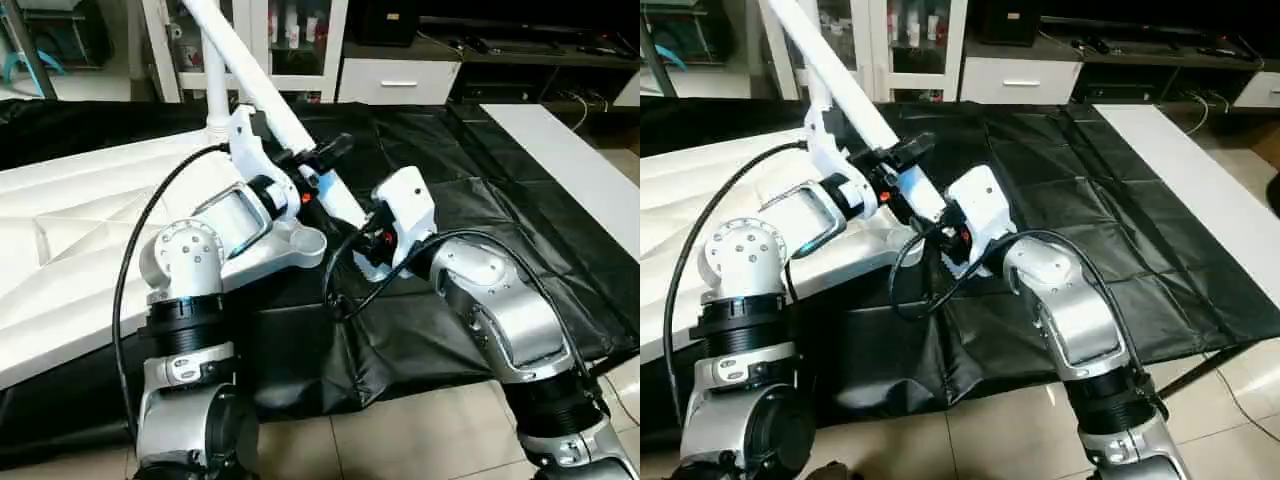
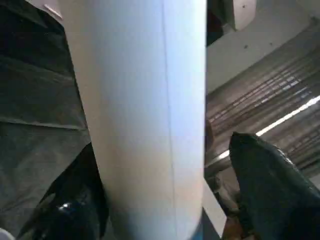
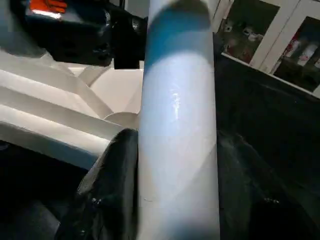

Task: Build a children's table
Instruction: Pick table leg

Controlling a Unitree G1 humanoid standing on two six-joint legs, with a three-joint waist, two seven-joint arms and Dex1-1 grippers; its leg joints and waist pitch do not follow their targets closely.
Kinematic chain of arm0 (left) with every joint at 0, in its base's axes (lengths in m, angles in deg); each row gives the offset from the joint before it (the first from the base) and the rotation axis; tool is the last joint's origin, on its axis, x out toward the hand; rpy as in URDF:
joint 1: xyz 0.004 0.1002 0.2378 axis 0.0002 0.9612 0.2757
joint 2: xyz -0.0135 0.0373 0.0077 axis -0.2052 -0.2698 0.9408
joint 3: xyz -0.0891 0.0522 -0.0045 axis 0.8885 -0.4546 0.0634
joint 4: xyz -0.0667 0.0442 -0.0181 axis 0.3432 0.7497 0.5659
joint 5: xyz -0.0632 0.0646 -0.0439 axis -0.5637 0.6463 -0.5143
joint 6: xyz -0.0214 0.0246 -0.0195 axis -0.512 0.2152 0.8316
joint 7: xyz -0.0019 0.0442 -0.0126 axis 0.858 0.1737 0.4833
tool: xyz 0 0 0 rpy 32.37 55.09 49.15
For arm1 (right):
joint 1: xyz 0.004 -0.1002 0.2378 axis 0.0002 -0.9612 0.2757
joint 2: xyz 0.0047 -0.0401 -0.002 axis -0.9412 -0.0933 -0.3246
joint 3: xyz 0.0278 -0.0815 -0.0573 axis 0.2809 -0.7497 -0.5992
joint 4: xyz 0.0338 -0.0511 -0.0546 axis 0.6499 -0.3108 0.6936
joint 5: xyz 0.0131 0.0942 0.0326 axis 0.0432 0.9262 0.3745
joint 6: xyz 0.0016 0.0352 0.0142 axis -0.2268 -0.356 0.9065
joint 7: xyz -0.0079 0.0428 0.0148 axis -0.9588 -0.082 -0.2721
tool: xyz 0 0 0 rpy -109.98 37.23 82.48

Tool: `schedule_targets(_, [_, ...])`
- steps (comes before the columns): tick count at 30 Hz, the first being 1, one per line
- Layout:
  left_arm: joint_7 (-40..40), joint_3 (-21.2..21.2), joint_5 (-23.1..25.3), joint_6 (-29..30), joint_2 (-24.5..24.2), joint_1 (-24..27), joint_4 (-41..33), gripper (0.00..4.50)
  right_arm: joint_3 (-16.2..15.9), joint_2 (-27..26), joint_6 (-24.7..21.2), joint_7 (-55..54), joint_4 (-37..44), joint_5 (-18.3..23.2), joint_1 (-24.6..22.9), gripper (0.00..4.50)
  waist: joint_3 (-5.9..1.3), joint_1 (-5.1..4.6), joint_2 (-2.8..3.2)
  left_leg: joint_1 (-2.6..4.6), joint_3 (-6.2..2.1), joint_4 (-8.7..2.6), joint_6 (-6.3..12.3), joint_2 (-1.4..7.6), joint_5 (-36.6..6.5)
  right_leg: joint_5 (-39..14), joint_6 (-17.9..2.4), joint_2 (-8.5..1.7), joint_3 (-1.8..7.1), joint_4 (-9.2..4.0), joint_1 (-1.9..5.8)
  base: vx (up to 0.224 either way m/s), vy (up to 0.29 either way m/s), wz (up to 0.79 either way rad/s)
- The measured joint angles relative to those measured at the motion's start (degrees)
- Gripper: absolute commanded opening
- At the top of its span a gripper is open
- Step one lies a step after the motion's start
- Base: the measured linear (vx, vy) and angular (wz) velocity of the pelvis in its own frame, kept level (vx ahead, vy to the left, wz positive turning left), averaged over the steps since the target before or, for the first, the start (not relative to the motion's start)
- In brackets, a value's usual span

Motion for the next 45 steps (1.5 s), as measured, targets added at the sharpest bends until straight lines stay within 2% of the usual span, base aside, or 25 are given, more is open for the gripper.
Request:
schedule_targets(4, [0.0,0.0,0.0,-0.1,-0.2,0.0,0.4,3.22,-0.2,0.0,0.0,0.1,0.0,0.0,0.0,1.84,0.0,0.02,0.0,-0.01,-0.01,0.0,0.0,0.0,0.0,0.0,0.0,0.0,0.0,-0.01,0.0,0.0,0.0,0.0])
schedule_targets(6, [-0.1,0.0,-0.3,0.2,-0.5,0.0,0.4,2.9,-0.2,-0.1,0.0,0.1,0.0,0.0,0.0,1.84,0.04,0.08,0.1,-0.01,0.0,0.0,0.0,-0.01,0.0,0.0,0.0,0.0,0.01,-0.01,0.01,0.0,0.0,0.0])
schedule_targets(9, [-0.1,0.1,-0.8,0.2,-0.6,0.0,0.4,2.89,-0.2,-0.4,0.1,-0.4,0.0,-0.1,0.0,1.84,0.03,0.07,0.06,-0.01,-0.01,0.0,0.0,-0.01,0.0,0.0,0.0,0.0,0.0,0.0,0.01,0.0,0.0,0.0])
schedule_targets(11, [-0.1,0.1,-1.1,0.1,-0.8,0.0,0.4,2.46,-0.2,-0.9,0.1,-0.7,0.0,-0.3,0.0,1.84,0.04,0.01,0.1,0.0,-0.01,0.0,-0.01,0.0,0.0,0.0,0.0,0.0,0.0,0.01,0.0,0.0,0.0,0.0])
schedule_targets(14, [-0.1,0.3,-1.3,0.0,-0.9,0.0,0.4,2.4,-0.2,-1.0,0.3,-0.9,0.0,-0.5,0.1,1.84,0.16,0.04,0.43,0.0,-0.02,0.02,-0.01,-0.02,0.0,0.0,0.0,0.0,0.01,-0.01,0.02,0.0,0.0,0.0])
schedule_targets(17, [-0.1,0.3,-1.5,-0.3,-0.8,0.0,1.1,2.01,-0.2,-0.9,0.4,-1.2,-0.3,-0.7,0.3,1.84,0.16,0.03,0.42,0.0,-0.03,0.01,-0.03,-0.01,0.0,0.0,0.0,0.0,0.0,0.01,0.02,0.0,0.0,0.0])
schedule_targets(21, [-0.1,0.3,-1.7,-0.9,-0.8,-0.1,1.5,1.85,-0.2,-1.0,0.6,-1.5,-0.5,-0.8,0.4,1.84,0.16,-0.02,0.41,0.0,-0.03,0.01,-0.03,-0.01,0.0,0.0,0.0,0.0,0.0,0.0,0.02,0.0,0.0,0.0])
schedule_targets(22, [-0.1,0.3,-1.7,-1.4,-0.8,-0.2,1.7,1.86,-0.2,-1.1,0.7,-1.6,-0.6,-1.0,0.6,2.19,0.16,-0.02,0.41,0.0,-0.03,0.01,-0.03,-0.01,0.0,0.0,0.0,0.0,0.0,0.01,0.02,0.0,0.0,0.0])
schedule_targets(23, [-0.1,0.4,-1.8,-1.7,-0.8,-0.4,2.0,1.86,-0.2,-1.1,1.0,-1.6,-0.8,-1.1,0.8,2.19,0.16,0.0,0.41,0.0,-0.03,0.01,-0.03,-0.01,0.0,0.0,0.0,0.0,0.0,0.01,0.02,0.0,0.0,0.0])
schedule_targets(24, [-0.1,0.4,-1.8,-2.2,-0.8,-0.7,2.0,1.85,-0.2,-1.3,1.2,-1.6,-1.0,-1.1,1.2,2.54,0.16,-0.02,0.41,0.0,-0.02,0.01,-0.03,-0.01,0.0,0.0,0.0,0.0,0.01,0.01,0.02,0.0,0.0,0.0])
schedule_targets(25, [-0.1,0.5,-1.9,-2.3,-0.8,-0.9,2.0,1.85,0.2,-1.5,1.2,-1.6,-1.0,-1.0,1.4,2.56,0.16,-0.01,0.41,0.0,-0.02,0.01,-0.03,-0.01,0.0,0.0,0.0,0.0,0.0,0.01,0.02,0.0,0.0,0.0])
schedule_targets(28, [-0.1,0.9,-2.2,-2.8,-1.0,-1.5,2.2,1.85,3.4,-3.6,0.8,-1.1,-1.0,2.9,1.7,2.79,0.16,0.02,0.38,-0.01,-0.02,0.01,-0.02,-0.01,0.0,0.0,0.0,0.0,0.0,0.0,0.01,0.0,0.0,0.0])
schedule_targets(31, [-0.1,0.9,-2.3,-3.4,-1.4,-1.7,2.3,1.85,6.1,-3.2,-1.0,1.6,0.2,7.6,1.7,3.04,0.14,0.08,0.35,-0.01,-0.02,0.02,0.0,-0.01,0.0,0.0,0.0,0.0,0.01,0.0,0.02,0.0,0.0,0.0])
schedule_targets(34, [-0.1,1.1,-2.2,-4.4,-2.3,-1.7,3.2,1.85,9.4,1.7,-5.6,8.6,4.3,15.2,1.7,3.36,0.13,0.32,0.33,-0.02,-0.02,0.01,0.15,-0.02,0.1,0.0,0.0,0.0,0.0,-0.01,0.03,0.0,0.0,0.0])
schedule_targets(36, [-0.1,1.1,-2.2,-5.0,-2.8,-1.7,3.3,1.85,14.1,5.5,-9.9,13.3,6.0,21.6,1.6,3.48,0.12,0.72,0.3,-0.01,-0.02,0.03,0.2,-0.02,0.1,0.1,0.0,-0.01,0.0,0.0,0.06,0.0,0.0,0.0])
schedule_targets(37, [-0.1,1.1,-2.2,-5.0,-3.1,-1.7,3.3,1.85,16.4,6.5,-11.4,13.9,5.8,23.3,1.8,3.61,0.1,0.81,0.27,0.0,-0.02,0.03,0.23,-0.02,0.1,0.1,0.0,-0.01,0.0,0.01,0.07,0.0,0.0,0.0])
schedule_targets(38, [-0.1,1.1,-2.1,-5.0,-3.5,-1.7,3.3,1.85,18.6,7.3,-12.6,13.7,4.4,24.2,2.7,3.61,0.1,0.9,0.28,0.01,-0.02,0.06,0.25,-0.02,0.2,0.1,-0.1,-0.01,0.0,0.05,0.07,0.0,0.0,0.0])
schedule_targets(39, [-0.2,1.0,-2.1,-5.0,-3.8,-1.8,3.3,1.85,21.3,8.1,-13.9,12.8,1.9,24.5,4.1,3.82,0.1,0.92,0.28,0.02,-0.02,0.07,0.25,-0.02,0.2,0.2,-0.1,-0.01,0.0,0.07,0.06,0.0,0.0,0.0])
schedule_targets(42, [-1.0,0.1,-1.9,-5.0,-4.0,-1.8,3.3,1.85,25.9,11.2,-16.8,10.9,-5.5,24.5,7.5,3.85,0.11,0.97,0.29,0.04,-0.01,0.1,0.25,-0.02,0.4,0.3,-0.1,-0.01,0.0,0.09,0.06,0.0,0.0,0.0])
schedule_targets(43, [-1.5,-0.4,-1.9,-4.9,-4.1,-1.8,3.3,1.85,27.5,13.3,-18.4,11.0,-8.0,24.7,8.1,3.85,0.11,1.32,0.29,0.04,-0.01,0.1,0.25,-0.02,0.4,0.3,-0.1,-0.02,0.0,0.08,0.08,0.0,0.0,0.0])
schedule_targets(45, [-1.7,-0.7,-1.9,-4.9,-4.5,-1.9,3.3,1.85,28.5,16.0,-20.9,13.1,-10.4,26.7,8.0,3.85,0.11,1.6,0.3,0.05,-0.01,0.1,0.24,-0.01,0.4,0.4,-0.1,-0.02,0.0,0.09,0.08,0.0,0.0,0.0])
